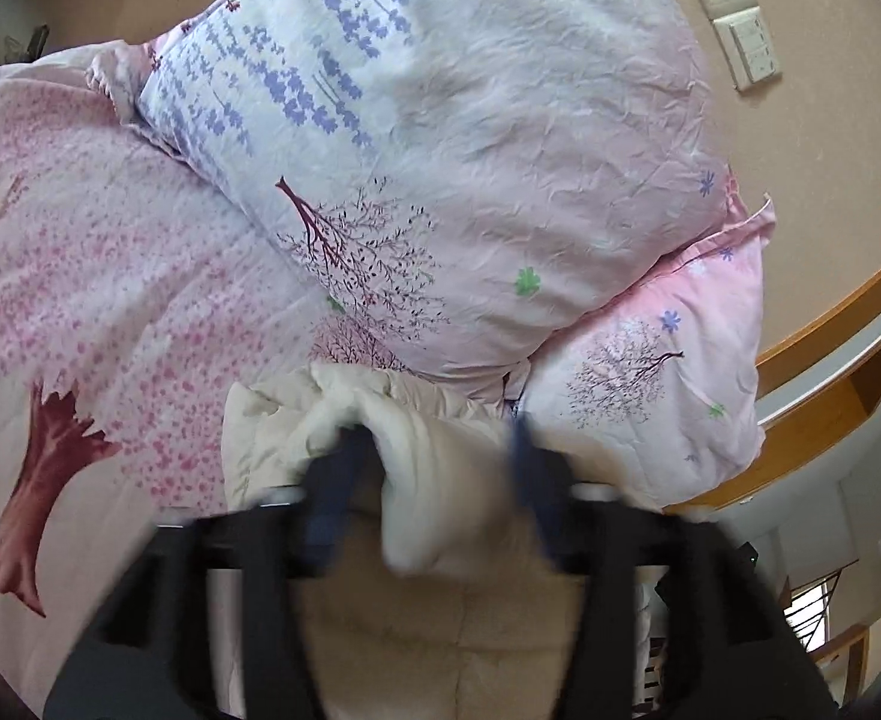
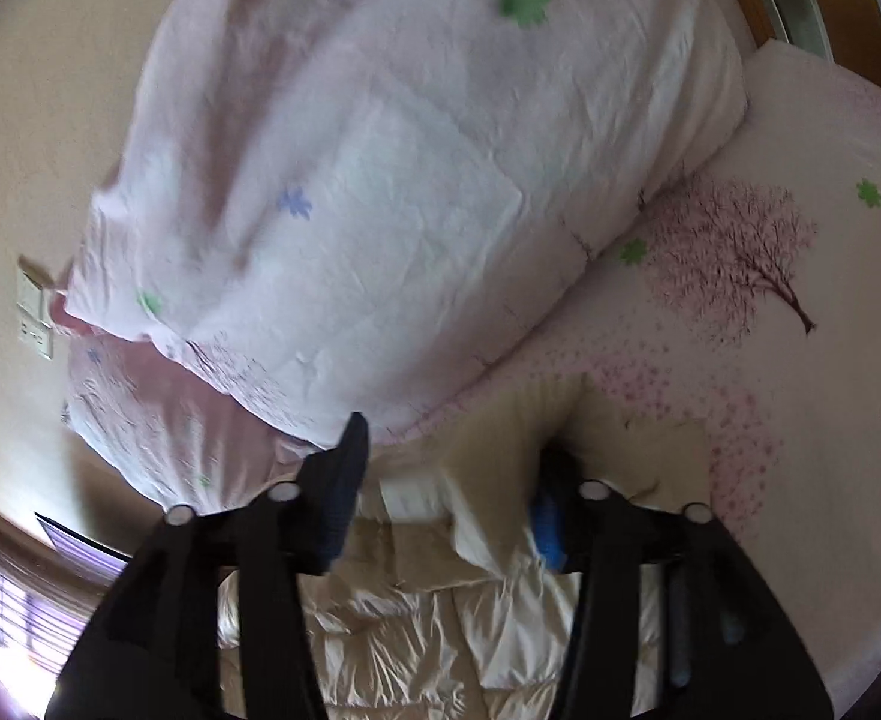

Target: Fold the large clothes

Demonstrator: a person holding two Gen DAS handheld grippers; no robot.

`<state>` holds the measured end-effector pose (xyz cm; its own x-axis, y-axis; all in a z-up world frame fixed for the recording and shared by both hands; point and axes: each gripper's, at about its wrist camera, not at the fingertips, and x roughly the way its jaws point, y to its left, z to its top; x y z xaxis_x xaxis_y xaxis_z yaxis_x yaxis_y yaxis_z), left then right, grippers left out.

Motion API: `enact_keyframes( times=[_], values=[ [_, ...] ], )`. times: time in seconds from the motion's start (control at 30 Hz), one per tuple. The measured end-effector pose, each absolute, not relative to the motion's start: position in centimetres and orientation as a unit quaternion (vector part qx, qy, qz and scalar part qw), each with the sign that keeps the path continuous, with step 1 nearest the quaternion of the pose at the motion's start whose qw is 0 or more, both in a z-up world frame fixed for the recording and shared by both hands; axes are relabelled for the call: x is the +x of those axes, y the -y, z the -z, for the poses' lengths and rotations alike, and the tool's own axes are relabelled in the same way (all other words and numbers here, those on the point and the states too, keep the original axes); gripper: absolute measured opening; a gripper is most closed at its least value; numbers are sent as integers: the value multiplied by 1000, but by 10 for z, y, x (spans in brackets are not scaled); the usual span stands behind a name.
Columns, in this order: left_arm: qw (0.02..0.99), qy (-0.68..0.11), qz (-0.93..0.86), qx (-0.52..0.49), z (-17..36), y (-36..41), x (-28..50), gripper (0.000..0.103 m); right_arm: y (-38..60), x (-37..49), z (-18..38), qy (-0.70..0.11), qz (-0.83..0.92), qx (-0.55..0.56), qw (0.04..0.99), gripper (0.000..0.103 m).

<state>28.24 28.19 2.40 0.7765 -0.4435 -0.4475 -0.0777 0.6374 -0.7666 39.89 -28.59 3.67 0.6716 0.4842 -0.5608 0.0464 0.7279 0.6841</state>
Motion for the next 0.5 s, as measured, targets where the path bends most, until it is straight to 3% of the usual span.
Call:
enact_keyframes(
  times=[0.07,0.1,0.37,0.5],
  values=[
    [859,-305,102,-398,-31,-284,276,84,295,394,-48,-365,-116,318,867,62],
    [867,-302,97,-385,-35,-286,273,84,299,391,-52,-360,-111,303,875,64],
    [875,-376,44,-302,-15,-287,287,84,292,407,-34,-451,-134,186,863,66],
    [867,-402,45,-290,-1,-280,297,76,278,414,-20,-470,-145,173,854,65]
  ],
)
